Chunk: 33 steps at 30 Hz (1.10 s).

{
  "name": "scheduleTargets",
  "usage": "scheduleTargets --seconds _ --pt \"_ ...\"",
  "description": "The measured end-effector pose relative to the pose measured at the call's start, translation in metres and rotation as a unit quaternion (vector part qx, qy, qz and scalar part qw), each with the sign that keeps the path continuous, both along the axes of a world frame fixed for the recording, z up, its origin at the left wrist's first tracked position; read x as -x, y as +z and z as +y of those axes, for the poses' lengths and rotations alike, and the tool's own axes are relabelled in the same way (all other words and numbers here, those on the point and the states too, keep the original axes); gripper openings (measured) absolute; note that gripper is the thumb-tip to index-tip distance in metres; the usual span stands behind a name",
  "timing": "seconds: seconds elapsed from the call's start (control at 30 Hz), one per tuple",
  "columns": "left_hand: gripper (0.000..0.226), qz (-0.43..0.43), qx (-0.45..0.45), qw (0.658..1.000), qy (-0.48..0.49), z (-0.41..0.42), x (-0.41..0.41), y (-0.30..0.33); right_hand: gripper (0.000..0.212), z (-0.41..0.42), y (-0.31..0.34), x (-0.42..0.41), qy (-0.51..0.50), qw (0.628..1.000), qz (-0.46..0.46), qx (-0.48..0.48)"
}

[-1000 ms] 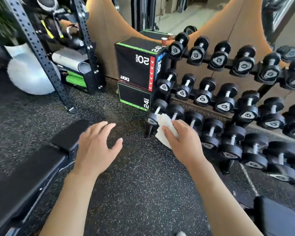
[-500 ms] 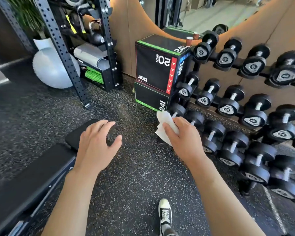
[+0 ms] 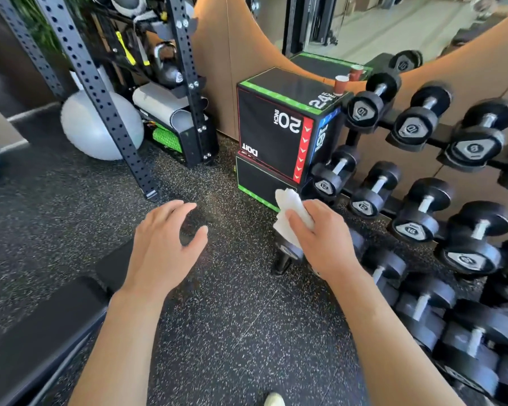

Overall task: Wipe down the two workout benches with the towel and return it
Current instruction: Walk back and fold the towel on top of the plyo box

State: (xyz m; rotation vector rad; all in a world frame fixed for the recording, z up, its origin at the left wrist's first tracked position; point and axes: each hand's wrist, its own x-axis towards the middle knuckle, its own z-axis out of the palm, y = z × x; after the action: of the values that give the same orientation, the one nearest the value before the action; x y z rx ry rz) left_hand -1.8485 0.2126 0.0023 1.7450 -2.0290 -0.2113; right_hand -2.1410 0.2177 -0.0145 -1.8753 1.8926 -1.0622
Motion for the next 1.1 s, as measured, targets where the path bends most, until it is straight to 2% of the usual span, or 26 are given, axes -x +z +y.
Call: scheduleTargets --seconds 0.27,0.53,0.73,1.1 --pt "0.053 -0.013 -0.006 1.000 0.017 -0.061 -0.001 0.005 0.043 -0.077 -0.005 -0.001 0.028 1.000 -0.011 -0.003" --pt "0.053 0.008 -0.013 1.000 -0.007 -0.142 -0.021 -0.008 0.043 -0.147 -0.014 -0.026 0.014 1.000 0.000 -0.024" --pt "0.052 0.020 0.006 0.999 -0.035 -0.238 -0.071 -0.016 0.043 -0.223 -0.015 -0.077 -0.007 1.000 -0.002 -0.029" --pt "0.053 0.031 0.004 0.997 -0.073 -0.397 -0.171 0.001 0.041 -0.355 -0.004 -0.184 -0.038 0.997 0.048 -0.038"
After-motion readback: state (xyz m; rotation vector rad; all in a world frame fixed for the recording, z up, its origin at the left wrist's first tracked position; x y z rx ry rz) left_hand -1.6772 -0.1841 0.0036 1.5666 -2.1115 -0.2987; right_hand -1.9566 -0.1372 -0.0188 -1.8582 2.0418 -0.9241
